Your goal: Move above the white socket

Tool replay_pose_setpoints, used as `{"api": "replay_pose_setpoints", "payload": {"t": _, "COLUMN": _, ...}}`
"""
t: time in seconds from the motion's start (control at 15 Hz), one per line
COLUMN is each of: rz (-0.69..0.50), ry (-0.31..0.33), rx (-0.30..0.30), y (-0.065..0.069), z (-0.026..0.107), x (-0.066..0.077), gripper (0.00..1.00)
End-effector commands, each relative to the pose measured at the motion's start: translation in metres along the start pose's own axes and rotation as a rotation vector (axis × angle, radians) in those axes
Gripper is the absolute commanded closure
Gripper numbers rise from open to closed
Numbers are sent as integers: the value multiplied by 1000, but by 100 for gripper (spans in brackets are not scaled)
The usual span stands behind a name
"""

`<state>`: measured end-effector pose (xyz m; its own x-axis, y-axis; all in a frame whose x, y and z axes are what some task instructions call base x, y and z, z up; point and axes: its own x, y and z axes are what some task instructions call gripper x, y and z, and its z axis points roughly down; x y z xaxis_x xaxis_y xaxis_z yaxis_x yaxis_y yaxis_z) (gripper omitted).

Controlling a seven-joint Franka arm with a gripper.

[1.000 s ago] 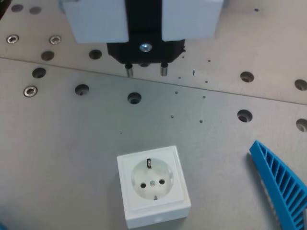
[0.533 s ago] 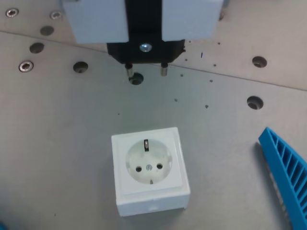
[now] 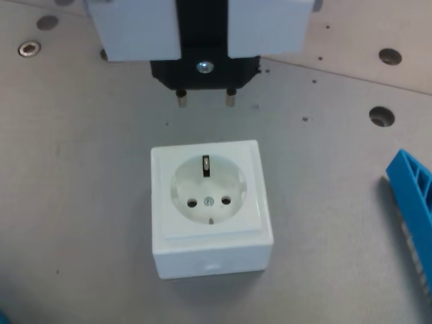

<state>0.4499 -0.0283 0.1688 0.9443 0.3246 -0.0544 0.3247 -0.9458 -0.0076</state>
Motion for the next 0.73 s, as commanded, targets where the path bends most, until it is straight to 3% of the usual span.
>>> {"api": "replay_pose_setpoints", "payload": {"t": 0.07, "rz": -74, "ry": 85, "rx": -59, "y": -2, "z": 16, "x": -2, "gripper": 100}}
{"api": "replay_pose_setpoints", "payload": {"t": 0.47, "rz": -76, "ry": 82, "rx": -59, "y": -3, "z": 46, "x": 1, "gripper": 100}}
{"api": "replay_pose_setpoints", "payload": {"t": 0.73, "rz": -73, "ry": 79, "rx": -57, "y": -3, "z": 57, "x": 2, "gripper": 100}}
